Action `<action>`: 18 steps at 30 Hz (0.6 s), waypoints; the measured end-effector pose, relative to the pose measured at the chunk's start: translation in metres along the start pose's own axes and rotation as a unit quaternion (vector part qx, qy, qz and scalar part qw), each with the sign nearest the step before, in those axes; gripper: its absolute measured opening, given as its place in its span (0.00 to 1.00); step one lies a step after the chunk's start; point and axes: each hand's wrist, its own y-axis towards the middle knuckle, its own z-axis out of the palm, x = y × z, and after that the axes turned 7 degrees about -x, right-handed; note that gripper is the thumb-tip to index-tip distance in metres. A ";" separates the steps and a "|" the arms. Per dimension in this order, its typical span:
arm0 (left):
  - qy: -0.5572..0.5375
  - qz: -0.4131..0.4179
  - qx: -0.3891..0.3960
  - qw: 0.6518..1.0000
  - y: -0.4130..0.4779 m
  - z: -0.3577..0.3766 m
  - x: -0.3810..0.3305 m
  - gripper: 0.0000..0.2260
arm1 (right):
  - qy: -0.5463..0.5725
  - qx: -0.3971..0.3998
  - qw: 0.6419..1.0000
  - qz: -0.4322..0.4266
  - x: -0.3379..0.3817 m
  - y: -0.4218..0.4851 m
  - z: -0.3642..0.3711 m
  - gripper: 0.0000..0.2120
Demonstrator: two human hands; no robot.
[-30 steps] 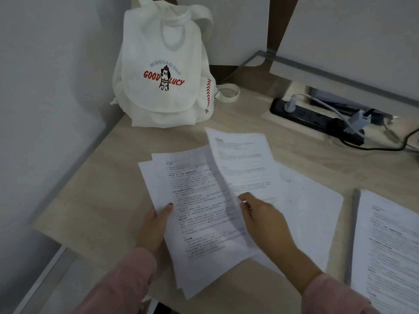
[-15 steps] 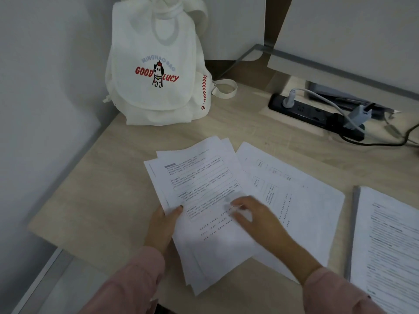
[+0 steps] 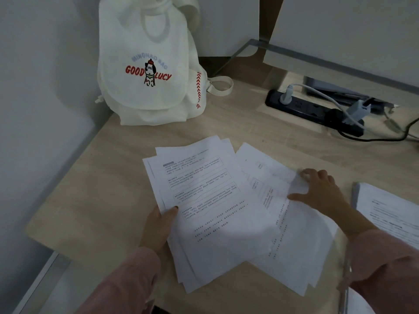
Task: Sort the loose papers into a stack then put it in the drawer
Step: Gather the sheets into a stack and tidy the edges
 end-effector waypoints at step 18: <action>0.054 -0.001 -0.003 0.999 0.008 0.004 0.001 0.16 | 0.146 -0.118 0.978 0.087 -0.034 -0.044 -0.038 0.12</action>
